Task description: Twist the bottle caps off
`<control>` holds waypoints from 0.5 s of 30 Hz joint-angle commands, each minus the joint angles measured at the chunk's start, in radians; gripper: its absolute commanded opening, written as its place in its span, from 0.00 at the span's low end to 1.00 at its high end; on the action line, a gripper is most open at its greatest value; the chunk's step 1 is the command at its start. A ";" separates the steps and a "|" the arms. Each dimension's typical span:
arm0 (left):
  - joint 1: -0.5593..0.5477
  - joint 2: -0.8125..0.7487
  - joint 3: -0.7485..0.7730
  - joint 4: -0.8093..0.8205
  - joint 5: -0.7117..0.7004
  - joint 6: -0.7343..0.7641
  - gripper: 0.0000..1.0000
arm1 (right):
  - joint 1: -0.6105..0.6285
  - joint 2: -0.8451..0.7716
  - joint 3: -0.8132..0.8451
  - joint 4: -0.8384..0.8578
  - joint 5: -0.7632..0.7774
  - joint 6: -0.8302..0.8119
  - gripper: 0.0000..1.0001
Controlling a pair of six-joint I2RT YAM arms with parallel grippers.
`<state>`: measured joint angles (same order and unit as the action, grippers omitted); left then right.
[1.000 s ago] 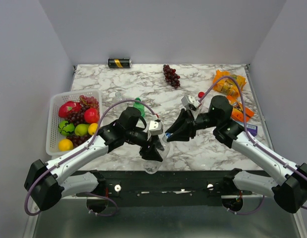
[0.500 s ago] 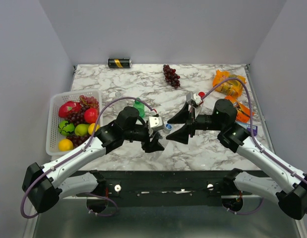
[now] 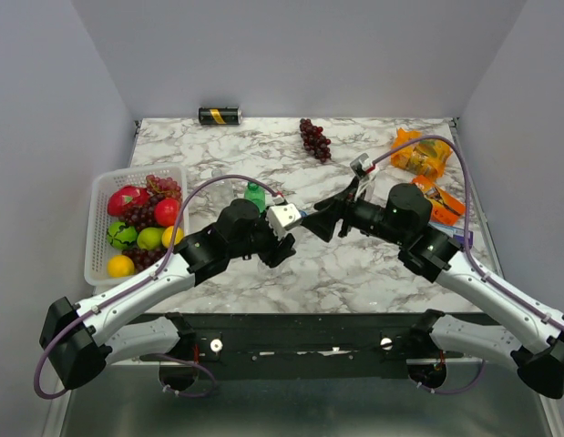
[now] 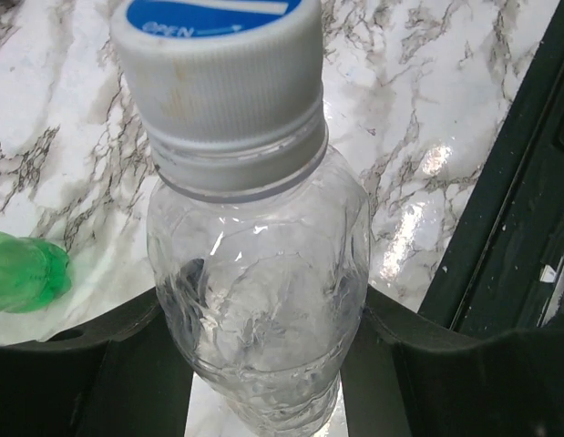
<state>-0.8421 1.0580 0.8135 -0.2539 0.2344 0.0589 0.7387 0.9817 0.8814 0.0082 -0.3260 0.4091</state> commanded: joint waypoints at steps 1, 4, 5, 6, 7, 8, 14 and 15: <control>-0.006 0.013 0.012 0.038 -0.064 -0.028 0.31 | 0.039 0.044 0.017 0.052 0.182 0.059 0.79; -0.009 0.014 0.010 0.033 -0.064 -0.036 0.31 | 0.047 0.081 0.033 0.052 0.205 0.066 0.79; -0.011 0.016 0.010 0.033 -0.070 -0.037 0.31 | 0.047 0.089 0.037 0.050 0.214 0.066 0.78; -0.012 0.016 0.012 0.034 -0.072 -0.039 0.31 | 0.048 0.101 0.037 0.050 0.222 0.068 0.78; -0.014 0.017 0.013 0.031 -0.075 -0.041 0.31 | 0.048 0.106 0.036 0.053 0.222 0.071 0.78; -0.014 0.017 0.016 0.030 -0.076 -0.042 0.31 | 0.048 0.107 0.028 0.061 0.219 0.076 0.77; -0.014 0.011 0.016 0.028 -0.084 -0.044 0.31 | 0.053 0.124 0.022 0.099 0.166 0.085 0.71; -0.014 0.011 0.016 0.025 -0.086 -0.044 0.31 | 0.051 0.127 0.019 0.102 0.151 0.089 0.68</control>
<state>-0.8505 1.0737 0.8135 -0.2485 0.1795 0.0250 0.7826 1.1000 0.8825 0.0536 -0.1608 0.4812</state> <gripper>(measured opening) 0.614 0.716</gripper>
